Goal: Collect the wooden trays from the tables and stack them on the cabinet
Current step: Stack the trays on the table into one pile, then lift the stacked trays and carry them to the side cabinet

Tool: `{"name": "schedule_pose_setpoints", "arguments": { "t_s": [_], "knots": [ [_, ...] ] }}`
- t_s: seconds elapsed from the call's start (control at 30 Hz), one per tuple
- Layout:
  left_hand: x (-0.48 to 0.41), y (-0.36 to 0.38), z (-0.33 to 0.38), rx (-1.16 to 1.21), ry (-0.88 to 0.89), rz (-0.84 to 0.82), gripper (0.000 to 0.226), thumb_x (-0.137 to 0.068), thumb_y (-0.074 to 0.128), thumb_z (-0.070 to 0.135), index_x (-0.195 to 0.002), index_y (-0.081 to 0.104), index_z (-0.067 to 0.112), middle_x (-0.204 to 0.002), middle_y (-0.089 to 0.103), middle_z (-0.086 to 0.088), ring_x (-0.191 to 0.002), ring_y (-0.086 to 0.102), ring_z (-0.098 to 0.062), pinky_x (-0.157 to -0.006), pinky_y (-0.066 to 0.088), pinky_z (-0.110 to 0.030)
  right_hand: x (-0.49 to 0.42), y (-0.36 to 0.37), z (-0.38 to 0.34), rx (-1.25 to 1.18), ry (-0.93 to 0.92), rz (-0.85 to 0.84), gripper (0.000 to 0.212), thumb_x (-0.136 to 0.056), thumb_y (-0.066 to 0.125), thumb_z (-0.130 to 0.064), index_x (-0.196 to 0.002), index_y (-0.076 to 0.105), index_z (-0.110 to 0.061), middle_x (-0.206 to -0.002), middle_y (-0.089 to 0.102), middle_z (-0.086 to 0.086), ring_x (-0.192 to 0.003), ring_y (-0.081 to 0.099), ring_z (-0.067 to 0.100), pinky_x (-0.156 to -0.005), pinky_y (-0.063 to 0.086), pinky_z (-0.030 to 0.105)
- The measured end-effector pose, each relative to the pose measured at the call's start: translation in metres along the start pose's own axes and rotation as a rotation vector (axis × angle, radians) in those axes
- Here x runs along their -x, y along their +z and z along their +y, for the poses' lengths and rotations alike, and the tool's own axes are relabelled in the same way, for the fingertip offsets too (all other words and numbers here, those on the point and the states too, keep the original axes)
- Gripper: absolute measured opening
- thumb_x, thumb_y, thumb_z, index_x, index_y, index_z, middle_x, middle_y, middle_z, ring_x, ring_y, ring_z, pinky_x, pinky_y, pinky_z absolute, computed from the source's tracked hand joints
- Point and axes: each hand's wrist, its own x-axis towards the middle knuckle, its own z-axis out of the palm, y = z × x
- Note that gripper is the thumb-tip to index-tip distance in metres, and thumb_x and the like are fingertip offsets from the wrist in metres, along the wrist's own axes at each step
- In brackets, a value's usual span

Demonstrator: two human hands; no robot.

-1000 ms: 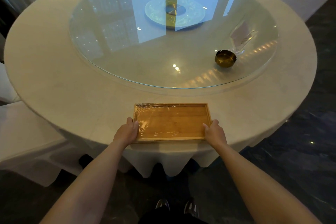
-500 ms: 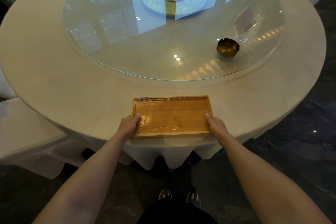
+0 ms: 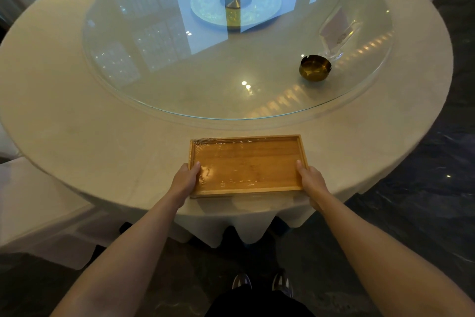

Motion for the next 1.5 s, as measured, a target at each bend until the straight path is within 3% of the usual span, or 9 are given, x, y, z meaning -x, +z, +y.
{"name": "schedule_pose_setpoints", "arguments": {
  "t_s": [0.2,0.33,0.43,0.53,0.77,0.93,1.1,1.23,1.5],
  "knots": [
    [-0.002,0.015,0.036,-0.099,0.115,-0.061,0.048,-0.097,0.037,0.036,-0.123,0.048,-0.002,-0.121,0.057,-0.020,-0.095,0.049,-0.024,-0.081,0.037,-0.032,0.005,-0.031,0.001,-0.014,-0.012,0.103,0.054,-0.098,0.027,-0.041,-0.126,0.046,0.001,-0.110,0.051,0.014,-0.096,0.046,0.022,-0.082,0.038,0.034],
    [0.001,0.040,0.066,-0.112,0.167,-0.126,0.042,-0.096,0.040,0.037,-0.110,0.055,0.000,-0.113,0.059,-0.019,-0.092,0.050,-0.025,-0.080,0.036,-0.031,0.009,-0.065,0.000,-0.035,-0.022,0.177,0.055,-0.098,0.026,-0.042,-0.127,0.045,0.000,-0.116,0.053,0.016,-0.097,0.047,0.022,-0.088,0.041,0.038],
    [0.009,0.069,0.097,-0.129,0.230,-0.166,0.033,-0.095,0.041,0.037,-0.100,0.053,0.007,-0.111,0.059,-0.016,-0.094,0.053,-0.026,-0.082,0.039,-0.035,0.012,-0.103,-0.003,-0.077,-0.013,0.242,0.054,-0.098,0.026,-0.041,-0.128,0.044,0.000,-0.110,0.049,0.013,-0.097,0.045,0.022,-0.084,0.039,0.036],
    [0.020,0.108,0.137,-0.154,0.284,-0.228,0.045,-0.095,0.040,0.039,-0.114,0.055,0.001,-0.117,0.061,-0.018,-0.106,0.057,-0.032,-0.092,0.043,-0.042,0.011,-0.151,-0.005,-0.161,-0.014,0.292,0.054,-0.097,0.028,-0.043,-0.131,0.043,-0.003,-0.110,0.049,0.011,-0.099,0.046,0.023,-0.086,0.040,0.038],
    [0.054,0.236,0.237,-0.214,0.412,-0.317,0.050,-0.095,0.037,0.041,-0.116,0.057,0.000,-0.115,0.063,-0.019,-0.106,0.060,-0.032,-0.096,0.045,-0.044,-0.013,-0.293,-0.002,-0.261,-0.066,0.461,0.055,-0.097,0.031,-0.040,-0.128,0.045,0.004,-0.104,0.049,0.011,-0.095,0.048,0.024,-0.078,0.038,0.035],
    [0.085,0.342,0.315,-0.226,0.483,-0.339,0.051,-0.096,0.038,0.040,-0.119,0.058,-0.002,-0.109,0.063,-0.017,-0.096,0.058,-0.027,-0.085,0.042,-0.035,-0.036,-0.418,-0.008,-0.303,-0.138,0.552,0.054,-0.098,0.033,-0.037,-0.126,0.047,0.007,-0.104,0.048,0.011,-0.093,0.045,0.023,-0.077,0.034,0.032],
    [0.113,0.433,0.400,-0.243,0.577,-0.327,0.051,-0.096,0.039,0.039,-0.113,0.060,-0.005,-0.116,0.063,-0.024,-0.091,0.056,-0.026,-0.081,0.040,-0.034,-0.060,-0.536,-0.024,-0.339,-0.195,0.642,0.056,-0.097,0.036,-0.038,-0.125,0.048,0.008,-0.124,0.055,0.024,-0.110,0.053,0.036,-0.081,0.038,0.034],
    [0.130,0.499,0.467,-0.261,0.639,-0.340,0.048,-0.097,0.036,0.037,-0.111,0.060,-0.002,-0.115,0.063,-0.021,-0.094,0.057,-0.026,-0.092,0.044,-0.038,-0.079,-0.617,-0.039,-0.397,-0.213,0.680,0.056,-0.096,0.038,-0.038,-0.124,0.049,0.009,-0.117,0.056,0.021,-0.111,0.053,0.036,-0.085,0.041,0.038],
    [0.119,0.652,0.598,-0.242,0.690,-0.413,0.044,-0.098,0.035,0.033,-0.111,0.057,-0.003,-0.101,0.058,-0.015,-0.092,0.055,-0.024,-0.084,0.041,-0.033,-0.172,-0.791,-0.075,-0.490,-0.228,0.711,0.058,-0.092,0.047,-0.040,-0.125,0.050,0.007,-0.119,0.058,0.019,-0.108,0.056,0.032,-0.083,0.042,0.036]
  ]
}}
